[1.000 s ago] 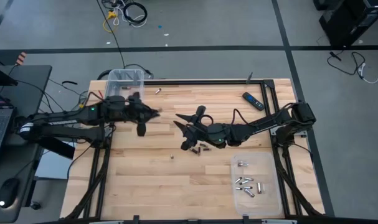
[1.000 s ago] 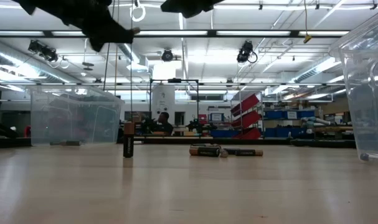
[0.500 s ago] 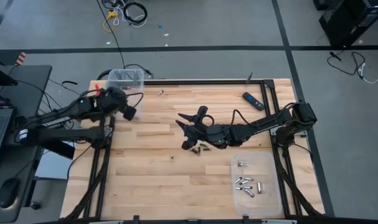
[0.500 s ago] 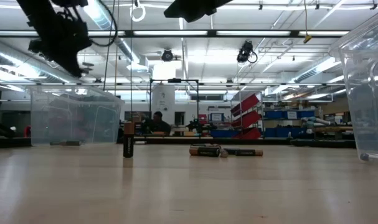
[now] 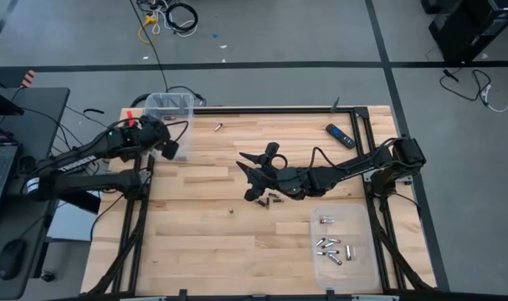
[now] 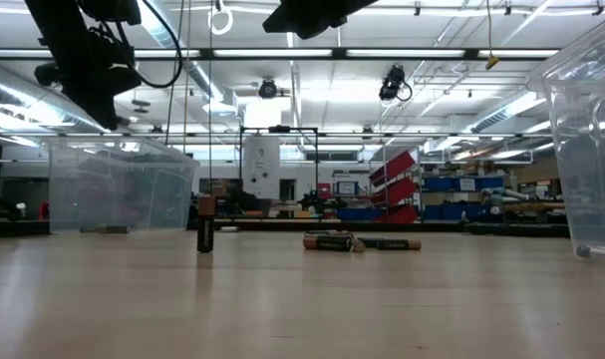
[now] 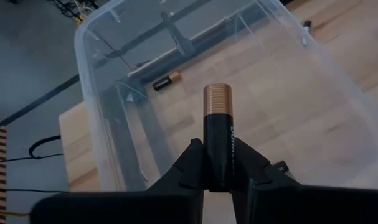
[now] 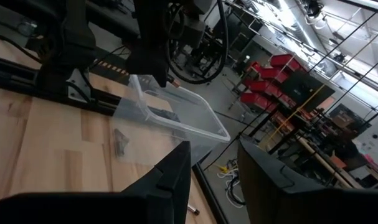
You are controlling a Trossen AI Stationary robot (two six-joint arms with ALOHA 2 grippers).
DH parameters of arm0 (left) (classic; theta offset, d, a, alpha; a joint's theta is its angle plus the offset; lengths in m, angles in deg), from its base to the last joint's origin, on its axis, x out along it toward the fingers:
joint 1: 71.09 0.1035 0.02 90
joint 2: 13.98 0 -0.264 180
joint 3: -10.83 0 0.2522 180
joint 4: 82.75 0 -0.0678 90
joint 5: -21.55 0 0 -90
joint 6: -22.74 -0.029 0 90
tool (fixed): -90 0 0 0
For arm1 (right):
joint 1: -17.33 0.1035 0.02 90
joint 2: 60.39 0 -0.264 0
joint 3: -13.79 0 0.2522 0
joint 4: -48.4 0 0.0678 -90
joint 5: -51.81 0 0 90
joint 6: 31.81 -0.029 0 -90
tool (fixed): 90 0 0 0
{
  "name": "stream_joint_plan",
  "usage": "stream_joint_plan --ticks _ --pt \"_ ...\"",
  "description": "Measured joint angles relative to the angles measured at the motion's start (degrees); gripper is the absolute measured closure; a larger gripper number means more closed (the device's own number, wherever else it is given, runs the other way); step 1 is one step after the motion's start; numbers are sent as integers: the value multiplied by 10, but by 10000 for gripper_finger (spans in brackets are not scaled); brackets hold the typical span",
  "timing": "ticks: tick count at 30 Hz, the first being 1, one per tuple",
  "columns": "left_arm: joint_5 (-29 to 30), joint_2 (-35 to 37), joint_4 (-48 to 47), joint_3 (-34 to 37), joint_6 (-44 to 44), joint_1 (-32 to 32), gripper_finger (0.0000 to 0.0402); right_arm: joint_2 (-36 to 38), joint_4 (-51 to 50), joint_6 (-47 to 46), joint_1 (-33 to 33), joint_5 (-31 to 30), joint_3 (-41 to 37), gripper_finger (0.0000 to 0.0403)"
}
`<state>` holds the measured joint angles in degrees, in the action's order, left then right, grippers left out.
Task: Sort batteries
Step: Put the black and copper battery into the top transparent bin, then put the black and silver battery into the bottom transparent bin
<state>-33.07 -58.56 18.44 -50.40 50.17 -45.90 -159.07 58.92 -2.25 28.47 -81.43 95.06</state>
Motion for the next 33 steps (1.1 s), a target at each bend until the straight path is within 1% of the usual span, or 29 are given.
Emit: stream_joint_plan --ticks 7,12,22,26,28,29,31,33 --pt "40 0 12 0 -4 0 325 0 -9 0 0 0 0 285" --pt "53 0 14 0 -8 0 304 0 -14 0 0 0 0 286" --pt "52 0 14 0 -14 0 301 0 -17 -19 -1 0 0 286" --pt "52 0 37 0 -21 0 301 0 -16 -56 -6 1 0 286" --pt "45 0 60 0 -40 -3 301 2 -20 -87 -15 17 0 286" --pt "36 0 75 0 -53 -5 301 4 -25 -102 -21 37 0 287" --pt "6 0 111 0 -86 -12 301 7 -25 -124 -32 80 0 287" --pt "-39 0 153 0 -122 -19 300 9 -29 -138 -45 118 0 287"
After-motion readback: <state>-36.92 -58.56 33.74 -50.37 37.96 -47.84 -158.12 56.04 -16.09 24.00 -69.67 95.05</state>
